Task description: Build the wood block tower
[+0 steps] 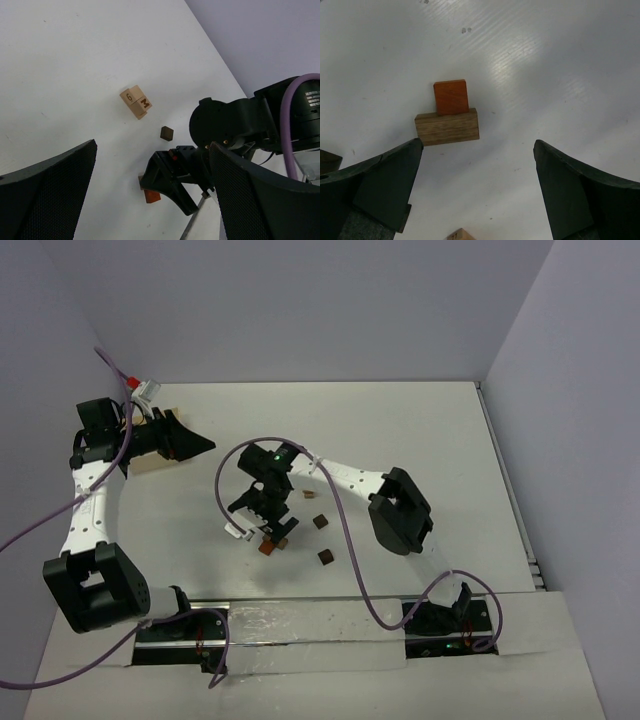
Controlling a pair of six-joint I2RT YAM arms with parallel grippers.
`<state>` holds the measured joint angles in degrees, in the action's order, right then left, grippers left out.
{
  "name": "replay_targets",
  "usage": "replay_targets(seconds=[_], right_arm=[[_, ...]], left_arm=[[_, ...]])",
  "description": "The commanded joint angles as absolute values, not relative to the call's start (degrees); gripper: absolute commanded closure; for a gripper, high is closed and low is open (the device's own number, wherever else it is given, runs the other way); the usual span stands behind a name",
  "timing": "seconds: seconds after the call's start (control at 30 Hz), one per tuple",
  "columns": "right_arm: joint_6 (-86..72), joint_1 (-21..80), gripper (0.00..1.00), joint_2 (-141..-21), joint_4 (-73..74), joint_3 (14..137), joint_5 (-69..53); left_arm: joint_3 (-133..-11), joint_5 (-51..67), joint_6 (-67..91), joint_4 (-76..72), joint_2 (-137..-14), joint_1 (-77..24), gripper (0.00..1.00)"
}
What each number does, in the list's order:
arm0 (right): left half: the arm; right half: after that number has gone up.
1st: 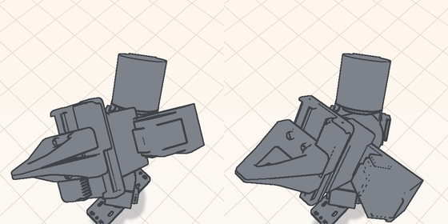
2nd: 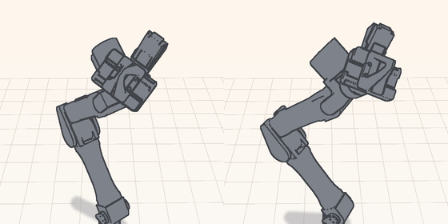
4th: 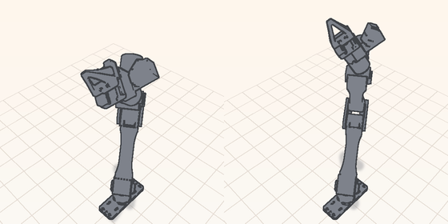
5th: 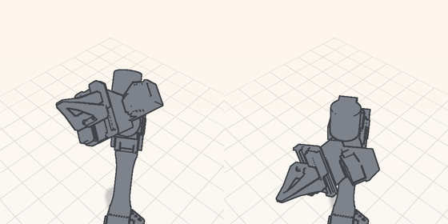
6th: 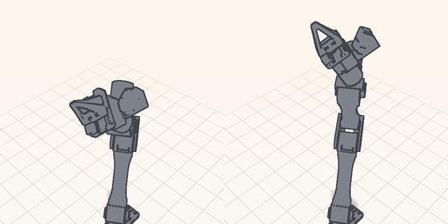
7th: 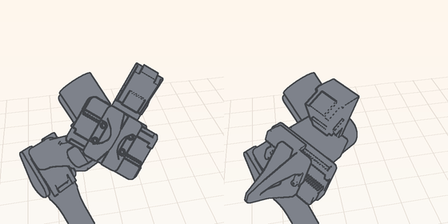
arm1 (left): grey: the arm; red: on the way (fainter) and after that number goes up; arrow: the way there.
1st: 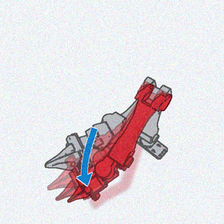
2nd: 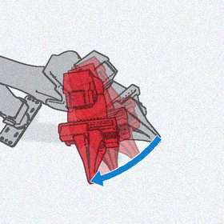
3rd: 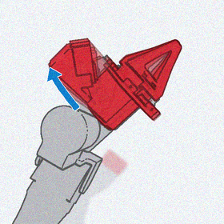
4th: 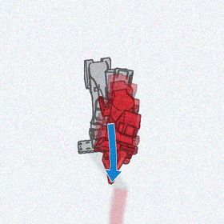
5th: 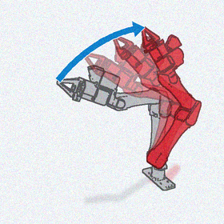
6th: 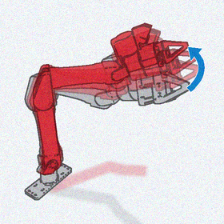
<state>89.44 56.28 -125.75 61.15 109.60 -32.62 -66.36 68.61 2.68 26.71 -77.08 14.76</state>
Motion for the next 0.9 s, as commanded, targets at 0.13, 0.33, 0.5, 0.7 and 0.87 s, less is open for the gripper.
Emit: replay_targets(seconds=[0.13,0.33,0.5,0.7,0.87], right_arm=[[91.29,56.51,0.00,-126.90,63.08,108.51,-32.39],[91.68,56.53,0.00,-127.72,62.46,107.71,-31.22],[91.87,56.89,0.00,-127.97,61.72,106.48,-30.19],[91.31,57.27,0.00,-128.44,60.75,105.76,-29.55],[90.34,57.30,0.00,-129.06,59.82,105.64,-29.15]], left_arm=[[-67.69,72.03,1.55,24.77,-77.11,15.13,0.01],[-67.59,72.31,1.55,24.37,-77.81,15.12,0.01],[-67.65,72.22,0.64,24.94,-78.33,15.12,0.01],[-67.41,72.30,0.62,24.82,-78.85,15.12,0.01],[-67.09,71.92,-1.31,24.84,-79.16,15.12,0.01]])
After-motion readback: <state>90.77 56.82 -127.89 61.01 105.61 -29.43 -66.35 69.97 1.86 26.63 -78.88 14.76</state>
